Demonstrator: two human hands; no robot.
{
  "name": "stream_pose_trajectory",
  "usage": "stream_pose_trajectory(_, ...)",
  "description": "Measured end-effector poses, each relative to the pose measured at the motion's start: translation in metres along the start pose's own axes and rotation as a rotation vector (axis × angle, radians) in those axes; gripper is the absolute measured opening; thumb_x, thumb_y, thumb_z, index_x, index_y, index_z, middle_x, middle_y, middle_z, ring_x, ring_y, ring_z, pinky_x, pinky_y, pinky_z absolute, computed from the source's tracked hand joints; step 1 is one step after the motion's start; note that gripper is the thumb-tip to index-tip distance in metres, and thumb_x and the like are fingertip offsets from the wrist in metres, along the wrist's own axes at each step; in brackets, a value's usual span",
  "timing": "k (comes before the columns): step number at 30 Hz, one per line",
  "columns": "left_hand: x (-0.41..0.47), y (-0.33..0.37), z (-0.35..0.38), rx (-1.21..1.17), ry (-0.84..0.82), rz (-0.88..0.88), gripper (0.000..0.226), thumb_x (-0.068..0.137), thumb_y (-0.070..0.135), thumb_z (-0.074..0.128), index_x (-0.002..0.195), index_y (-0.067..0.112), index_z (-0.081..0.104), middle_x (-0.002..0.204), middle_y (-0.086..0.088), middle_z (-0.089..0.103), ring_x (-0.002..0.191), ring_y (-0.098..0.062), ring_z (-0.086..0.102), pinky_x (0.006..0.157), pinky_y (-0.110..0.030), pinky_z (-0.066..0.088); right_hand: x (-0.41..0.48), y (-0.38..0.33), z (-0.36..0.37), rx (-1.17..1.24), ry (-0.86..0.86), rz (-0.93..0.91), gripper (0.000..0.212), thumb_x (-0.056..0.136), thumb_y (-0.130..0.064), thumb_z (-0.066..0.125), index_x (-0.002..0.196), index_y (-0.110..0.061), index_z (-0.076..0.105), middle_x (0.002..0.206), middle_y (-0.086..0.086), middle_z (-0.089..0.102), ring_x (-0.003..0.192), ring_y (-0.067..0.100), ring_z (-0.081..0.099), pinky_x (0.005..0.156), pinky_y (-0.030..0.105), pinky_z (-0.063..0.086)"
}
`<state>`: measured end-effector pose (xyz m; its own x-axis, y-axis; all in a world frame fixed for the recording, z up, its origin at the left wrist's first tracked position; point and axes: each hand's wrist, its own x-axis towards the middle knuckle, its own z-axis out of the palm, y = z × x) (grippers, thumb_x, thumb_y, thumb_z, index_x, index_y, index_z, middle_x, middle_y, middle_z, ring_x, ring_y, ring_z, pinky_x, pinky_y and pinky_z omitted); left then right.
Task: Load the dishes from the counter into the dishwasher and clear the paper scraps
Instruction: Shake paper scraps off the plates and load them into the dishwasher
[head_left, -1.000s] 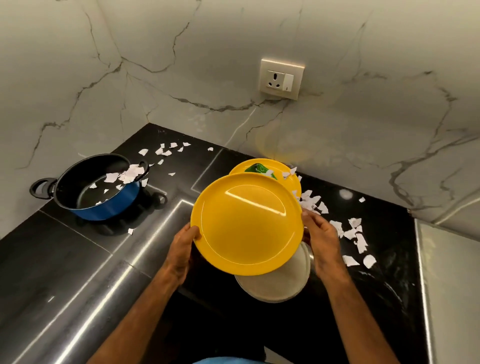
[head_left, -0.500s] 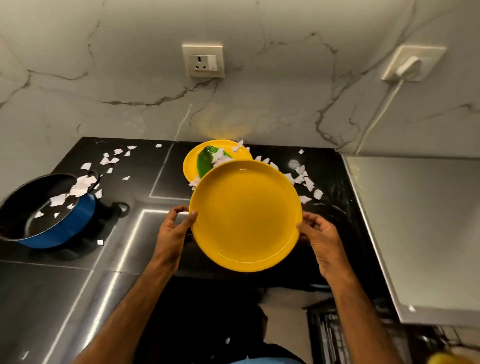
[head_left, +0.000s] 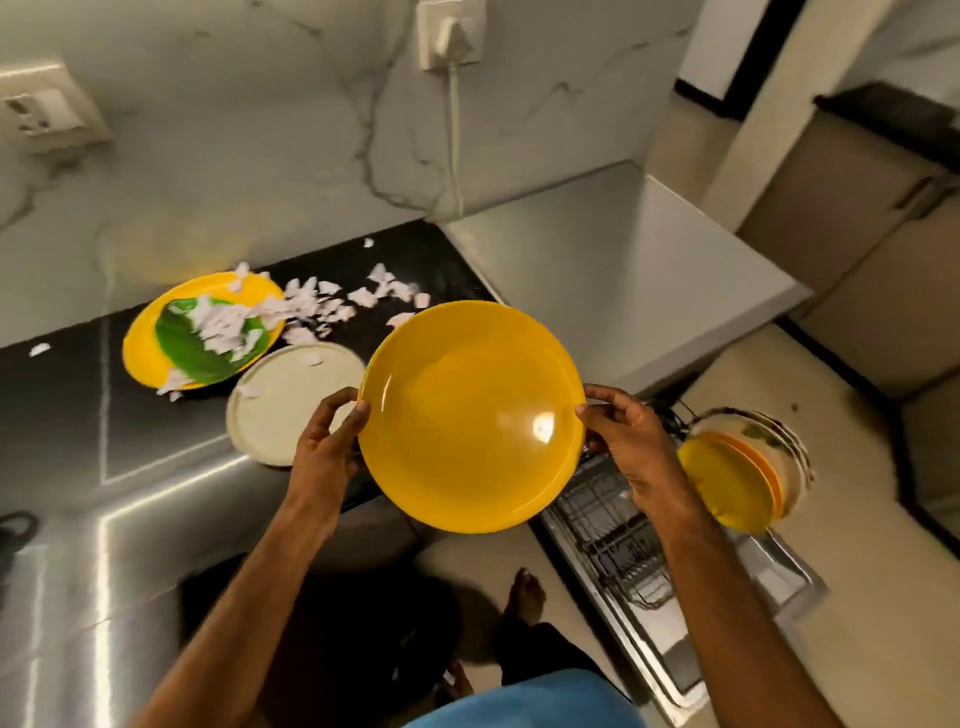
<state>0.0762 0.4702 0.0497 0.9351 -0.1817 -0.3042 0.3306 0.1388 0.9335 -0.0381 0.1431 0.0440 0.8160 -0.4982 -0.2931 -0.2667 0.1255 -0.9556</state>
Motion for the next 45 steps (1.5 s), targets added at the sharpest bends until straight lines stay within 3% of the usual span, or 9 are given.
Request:
stream_pose_trajectory(3,0.008,-0.003,0.050,0.100,-0.141,0.014,0.030,0.096,0.032,0.065,0.124,0.024,0.064,0.113,-0.002,0.073,0.097,-0.023,0.070,0.073,-0.037,0.058,-0.007,0.004,-0.049,-0.011,0.129,-0.017,0.024,0.093,-0.005,0.073,0.106,-0.025,0.073,0.089,0.000,0.076,0.073,0.013,0.066,0.060,0.023,0.055)
stream_pose_trajectory(6,0.018,-0.008,0.103,0.159,-0.250,0.015,0.017,0.097,0.027,0.066,0.113,0.031,0.068,0.107,-0.002,0.075,0.093,-0.022,0.071,0.075,-0.039,0.060,-0.012,0.010,-0.097,-0.008,0.248,-0.013,0.024,0.093,-0.006,0.074,0.108,-0.024,0.072,0.087,-0.004,0.076,0.075,0.010,0.068,0.065,0.025,0.056)
stream_pose_trajectory(15,0.082,-0.057,0.296,0.415,-0.523,0.029,0.021,0.092,0.008,0.074,0.104,0.024,0.067,0.097,-0.009,0.067,0.097,-0.035,0.071,0.092,-0.058,0.057,0.008,0.050,-0.253,-0.076,0.558,0.088,0.017,0.092,-0.012,0.074,0.101,-0.026,0.071,0.102,0.007,0.075,0.097,0.033,0.072,0.087,0.058,0.060)
stream_pose_trajectory(18,0.097,-0.081,0.357,0.542,-0.594,0.072,0.022,0.089,0.019,0.078,0.104,0.030,0.066,0.096,-0.004,0.066,0.099,-0.039,0.070,0.085,-0.056,0.061,0.019,0.062,-0.302,-0.180,0.630,0.089,0.011,0.090,-0.028,0.075,0.099,-0.033,0.073,0.100,-0.005,0.077,0.095,0.021,0.073,0.089,0.054,0.060)
stream_pose_trajectory(22,0.105,-0.109,0.430,0.809,-0.714,0.366,0.020,0.093,0.023,0.074,0.104,0.034,0.061,0.096,0.006,0.067,0.091,-0.018,0.069,0.068,-0.028,0.059,0.033,0.073,-0.355,-0.339,0.661,0.106,0.022,0.093,-0.029,0.066,0.113,-0.032,0.074,0.106,-0.003,0.077,0.096,0.021,0.073,0.088,0.051,0.061)
stream_pose_trajectory(26,0.117,-0.145,0.495,1.000,-0.858,0.565,0.014,0.095,0.014,0.067,0.098,0.025,0.059,0.091,0.005,0.061,0.089,-0.015,0.059,0.074,-0.038,0.052,0.053,0.084,-0.392,-0.585,0.624,0.189,0.029,0.099,-0.014,0.059,0.122,-0.024,0.074,0.108,0.009,0.076,0.097,0.032,0.070,0.088,0.039,0.057)
stream_pose_trajectory(37,0.189,-0.273,0.606,1.203,-1.026,0.637,0.023,0.089,0.004,0.060,0.099,0.024,0.058,0.100,0.003,0.049,0.086,-0.015,0.052,0.070,-0.031,0.041,0.127,0.176,-0.424,-0.743,0.680,0.393,0.029,0.096,-0.020,0.053,0.112,-0.019,0.078,0.092,0.013,0.077,0.086,0.037,0.070,0.075,0.037,0.054)
stream_pose_trajectory(41,0.221,-0.333,0.624,1.166,-1.082,0.615,0.028,0.079,-0.012,0.055,0.091,0.013,0.059,0.085,0.000,0.051,0.074,-0.014,0.045,0.065,-0.029,0.033,0.156,0.233,-0.422,-0.715,0.750,0.412,0.021,0.099,-0.019,0.058,0.108,-0.017,0.076,0.088,0.012,0.075,0.079,0.034,0.070,0.067,0.028,0.042)
stream_pose_trajectory(45,0.257,-0.401,0.628,1.183,-0.997,0.572,0.035,0.073,-0.015,0.056,0.088,0.017,0.058,0.073,0.004,0.053,0.064,-0.018,0.050,0.058,-0.038,0.044,0.188,0.285,-0.424,-0.680,0.751,0.456,0.025,0.101,-0.019,0.055,0.116,-0.015,0.075,0.091,0.014,0.075,0.083,0.034,0.070,0.070,0.031,0.047)
